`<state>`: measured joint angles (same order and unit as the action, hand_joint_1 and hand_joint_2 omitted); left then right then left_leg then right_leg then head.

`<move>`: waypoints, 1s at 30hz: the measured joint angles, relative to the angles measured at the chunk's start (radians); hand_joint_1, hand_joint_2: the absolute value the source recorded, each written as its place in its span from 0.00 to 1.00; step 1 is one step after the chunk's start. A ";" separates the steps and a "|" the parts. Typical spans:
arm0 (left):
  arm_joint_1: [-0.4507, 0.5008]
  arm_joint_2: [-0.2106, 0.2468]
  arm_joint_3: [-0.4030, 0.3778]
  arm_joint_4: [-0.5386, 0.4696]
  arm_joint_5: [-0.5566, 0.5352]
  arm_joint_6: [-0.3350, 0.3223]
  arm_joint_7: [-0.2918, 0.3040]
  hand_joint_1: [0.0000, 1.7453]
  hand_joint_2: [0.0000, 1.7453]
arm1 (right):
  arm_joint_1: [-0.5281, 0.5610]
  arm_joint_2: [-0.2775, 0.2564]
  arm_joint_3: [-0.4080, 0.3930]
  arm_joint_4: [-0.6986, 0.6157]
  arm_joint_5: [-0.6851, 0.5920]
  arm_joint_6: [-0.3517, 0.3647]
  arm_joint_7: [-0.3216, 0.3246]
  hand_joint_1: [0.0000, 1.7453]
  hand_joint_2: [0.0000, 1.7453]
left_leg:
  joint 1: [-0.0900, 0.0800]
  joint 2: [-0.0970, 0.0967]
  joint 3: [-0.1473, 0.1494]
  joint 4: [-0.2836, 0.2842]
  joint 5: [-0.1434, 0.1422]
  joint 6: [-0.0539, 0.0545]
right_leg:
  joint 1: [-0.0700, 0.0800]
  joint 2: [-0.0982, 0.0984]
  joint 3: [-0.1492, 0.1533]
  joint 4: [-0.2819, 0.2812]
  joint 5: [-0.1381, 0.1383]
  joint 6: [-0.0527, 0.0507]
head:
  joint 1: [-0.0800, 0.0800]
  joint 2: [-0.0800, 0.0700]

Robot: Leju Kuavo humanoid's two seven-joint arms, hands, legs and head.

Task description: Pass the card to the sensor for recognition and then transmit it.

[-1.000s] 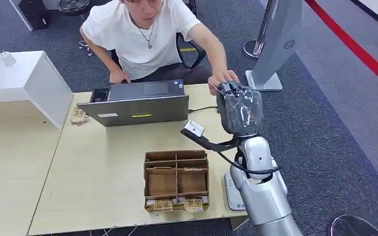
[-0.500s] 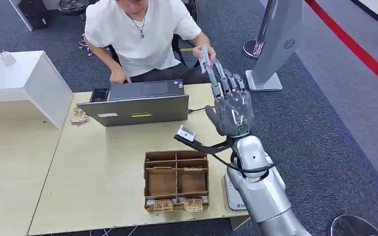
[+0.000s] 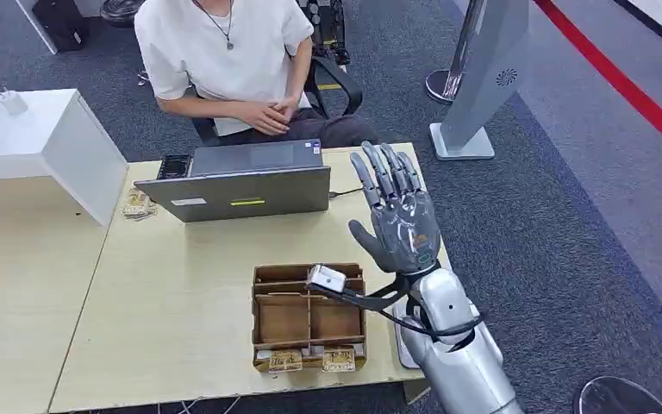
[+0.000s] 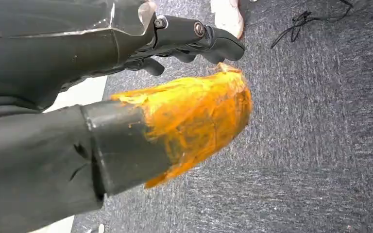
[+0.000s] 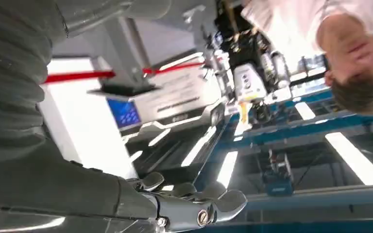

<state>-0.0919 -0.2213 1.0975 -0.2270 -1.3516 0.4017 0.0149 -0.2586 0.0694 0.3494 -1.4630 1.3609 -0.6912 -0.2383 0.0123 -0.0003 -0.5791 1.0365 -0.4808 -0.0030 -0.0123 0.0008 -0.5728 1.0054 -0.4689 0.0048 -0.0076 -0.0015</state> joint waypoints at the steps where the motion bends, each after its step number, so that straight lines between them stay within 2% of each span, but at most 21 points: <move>1: 0.000 0.000 0.000 0.000 0.001 0.000 0.002 0.00 0.00 | 0.015 0.000 0.000 0.000 -0.035 0.000 -0.028 0.00 1.00 | 0.000 0.000 0.000 0.000 0.000 0.000 | 0.000 0.000 0.000 0.000 0.000 0.000 | 0.000 0.000; 8: 0.001 0.000 0.000 0.000 0.002 0.003 0.015 0.00 0.00 | 0.103 -0.005 0.004 -0.019 -0.167 0.000 -0.088 0.00 1.00 | 0.000 0.000 0.000 0.000 0.000 0.000 | 0.000 0.000 0.000 0.000 0.000 0.000 | 0.000 0.000; 19: 0.001 0.006 0.000 0.000 -0.002 0.008 0.039 0.00 0.00 | 0.183 -0.067 0.092 -0.041 -0.342 0.006 -0.090 0.00 1.00 | 0.000 0.000 -0.001 0.000 0.000 0.000 | 0.000 0.000 -0.001 0.000 0.000 0.000 | 0.000 0.000; 27: 0.003 0.019 0.000 0.000 -0.020 0.005 0.062 0.00 0.00 | 0.222 -0.126 0.159 -0.057 -0.449 0.095 -0.133 0.00 1.00 | 0.000 0.000 -0.001 0.000 0.000 0.000 | 0.000 0.000 -0.001 0.000 0.000 0.000 | 0.000 0.000; 30: 0.003 0.019 0.000 0.000 -0.009 -0.004 0.026 0.00 0.00 | 0.225 -0.151 0.175 -0.057 -0.442 0.116 -0.146 0.00 1.00 | 0.000 0.000 -0.001 0.000 0.000 0.000 | 0.000 0.000 -0.001 0.000 0.000 0.000 | 0.000 0.000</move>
<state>-0.0890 -0.2022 1.0979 -0.2270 -1.3603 0.3975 0.0407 -0.0338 -0.0821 0.5242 -1.5198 0.9190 -0.5752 -0.3842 0.0122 -0.0003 -0.5803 1.0364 -0.4812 -0.0031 -0.0124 0.0008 -0.5734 1.0053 -0.4691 0.0050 -0.0080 -0.0015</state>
